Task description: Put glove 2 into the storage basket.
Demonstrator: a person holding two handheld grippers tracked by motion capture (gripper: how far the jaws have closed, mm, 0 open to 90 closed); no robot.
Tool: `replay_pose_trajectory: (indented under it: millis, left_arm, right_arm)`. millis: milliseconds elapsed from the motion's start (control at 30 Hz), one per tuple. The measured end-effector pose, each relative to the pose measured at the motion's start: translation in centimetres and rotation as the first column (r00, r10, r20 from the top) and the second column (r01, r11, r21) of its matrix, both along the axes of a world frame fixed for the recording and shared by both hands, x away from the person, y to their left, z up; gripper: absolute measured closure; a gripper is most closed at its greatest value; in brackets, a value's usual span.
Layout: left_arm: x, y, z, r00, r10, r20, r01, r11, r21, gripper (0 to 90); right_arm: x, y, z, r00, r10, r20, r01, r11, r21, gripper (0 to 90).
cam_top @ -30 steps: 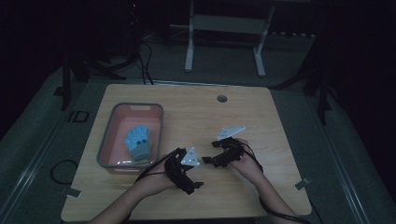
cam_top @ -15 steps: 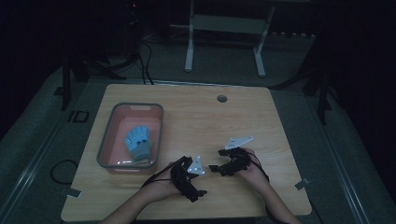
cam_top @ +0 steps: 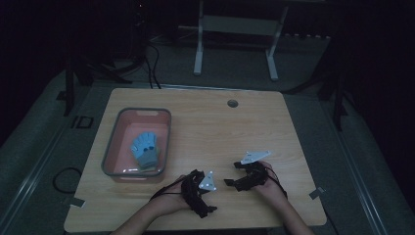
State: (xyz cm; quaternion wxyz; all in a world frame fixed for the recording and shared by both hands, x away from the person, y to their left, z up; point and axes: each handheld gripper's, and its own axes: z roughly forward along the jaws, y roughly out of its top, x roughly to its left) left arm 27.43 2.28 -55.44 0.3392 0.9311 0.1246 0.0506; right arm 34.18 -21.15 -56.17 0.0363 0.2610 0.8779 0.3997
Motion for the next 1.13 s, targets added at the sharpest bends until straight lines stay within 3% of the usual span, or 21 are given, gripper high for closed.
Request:
replay_pose_trajectory:
  millis: [67,233,367,600,833,1133]
  left_arm:
    - [0.0,-0.1,0.0,1.0,-0.006,0.003,0.006,1.0,0.002,4.6]
    - [0.0,-0.1,0.0,1.0,0.003,0.004,-0.003,0.9991,-0.043,4.6]
    - [-0.1,-0.1,0.0,0.9997,0.016,0.016,-0.015,0.9988,-0.047,4.6]
    - [-0.3,0.5,0.0,0.9991,0.039,0.018,-0.037,0.9949,-0.094,4.6]
    - [-0.7,0.5,0.0,0.9956,0.041,0.084,-0.031,0.9932,-0.112,4.9]
    - [-0.7,0.5,-0.2,0.9967,0.05,0.065,-0.043,0.9932,-0.109,4.9]
  right_arm:
    - [-0.3,-0.3,0.1,0.9999,-0.005,0.012,0.005,1.0,0.004,14.5]
    - [-0.8,-0.9,0.2,0.9988,-0.017,0.047,0.016,1.0,0.012,14.4]
    - [-1.1,-1.4,0.1,0.9973,-0.043,0.06,0.042,0.999,0.023,14.4]
    - [-1.6,-1.6,0.2,0.9933,-0.052,0.103,0.052,0.999,0.006,14.0]
    - [-1.7,-1.5,0.1,0.9906,-0.051,0.127,0.052,0.999,-0.006,14.1]
    - [-1.6,-1.5,0.1,0.9902,-0.059,0.127,0.061,0.998,-0.01,14.1]
